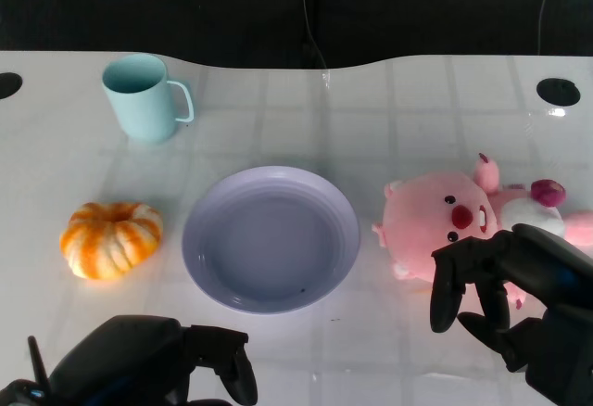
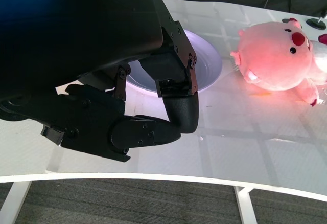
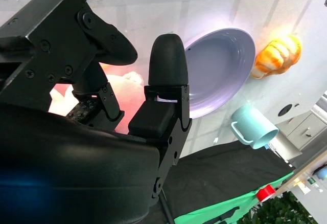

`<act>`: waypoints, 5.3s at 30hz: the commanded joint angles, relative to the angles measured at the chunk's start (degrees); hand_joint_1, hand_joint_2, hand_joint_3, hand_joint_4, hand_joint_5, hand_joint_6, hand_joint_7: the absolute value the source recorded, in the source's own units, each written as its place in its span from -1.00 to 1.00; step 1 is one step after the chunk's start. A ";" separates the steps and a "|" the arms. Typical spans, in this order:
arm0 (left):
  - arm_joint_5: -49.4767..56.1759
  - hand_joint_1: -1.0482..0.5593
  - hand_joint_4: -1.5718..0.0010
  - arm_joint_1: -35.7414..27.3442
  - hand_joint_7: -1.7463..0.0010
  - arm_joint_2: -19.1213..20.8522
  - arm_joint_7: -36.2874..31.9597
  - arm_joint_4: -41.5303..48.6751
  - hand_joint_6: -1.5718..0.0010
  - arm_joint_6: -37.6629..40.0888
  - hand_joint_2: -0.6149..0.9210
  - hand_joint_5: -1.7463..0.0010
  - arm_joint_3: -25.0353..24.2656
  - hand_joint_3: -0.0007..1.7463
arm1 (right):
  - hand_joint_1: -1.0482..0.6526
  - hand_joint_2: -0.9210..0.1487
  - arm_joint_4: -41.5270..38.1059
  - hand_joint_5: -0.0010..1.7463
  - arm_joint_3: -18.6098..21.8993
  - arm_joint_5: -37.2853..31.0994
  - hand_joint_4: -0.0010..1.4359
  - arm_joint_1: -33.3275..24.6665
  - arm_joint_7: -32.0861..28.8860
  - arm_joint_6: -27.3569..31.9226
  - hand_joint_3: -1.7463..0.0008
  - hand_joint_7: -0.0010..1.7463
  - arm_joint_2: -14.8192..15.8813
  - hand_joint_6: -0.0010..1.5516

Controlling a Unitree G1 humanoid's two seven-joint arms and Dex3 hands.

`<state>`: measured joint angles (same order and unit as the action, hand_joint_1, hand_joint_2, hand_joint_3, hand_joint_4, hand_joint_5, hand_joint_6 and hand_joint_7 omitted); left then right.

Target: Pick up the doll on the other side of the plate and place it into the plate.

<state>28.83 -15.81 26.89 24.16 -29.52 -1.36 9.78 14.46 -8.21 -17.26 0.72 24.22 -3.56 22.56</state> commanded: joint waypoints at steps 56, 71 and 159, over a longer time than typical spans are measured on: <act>-0.35 -0.14 0.16 -0.71 -0.11 1.27 0.46 -0.55 0.12 -0.08 1.00 -0.64 -0.78 -0.53 | -0.49 -0.82 10.07 -0.33 2.49 -24.56 -0.98 0.92 -7.68 12.29 1.00 -0.99 1.98 -0.79; -0.48 -0.15 0.17 -0.46 -0.12 1.18 1.07 -0.79 0.12 0.76 1.00 -0.66 -0.46 -0.50 | -0.56 -0.86 2.78 -0.59 -2.70 -36.21 -0.75 7.05 2.96 20.32 1.00 -0.99 4.50 -0.70; 2.03 -0.08 0.09 -1.46 -0.02 -0.79 -0.76 -0.79 0.03 0.91 1.00 -0.44 2.38 -0.58 | -0.04 -0.06 -44.65 1.00 -16.32 -17.37 0.25 42.03 -31.91 -2.01 -0.27 0.99 -19.91 -0.10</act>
<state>30.88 -16.82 25.67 23.27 -29.77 -0.42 12.15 -29.13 -23.91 -34.39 41.56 -7.72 -4.52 3.08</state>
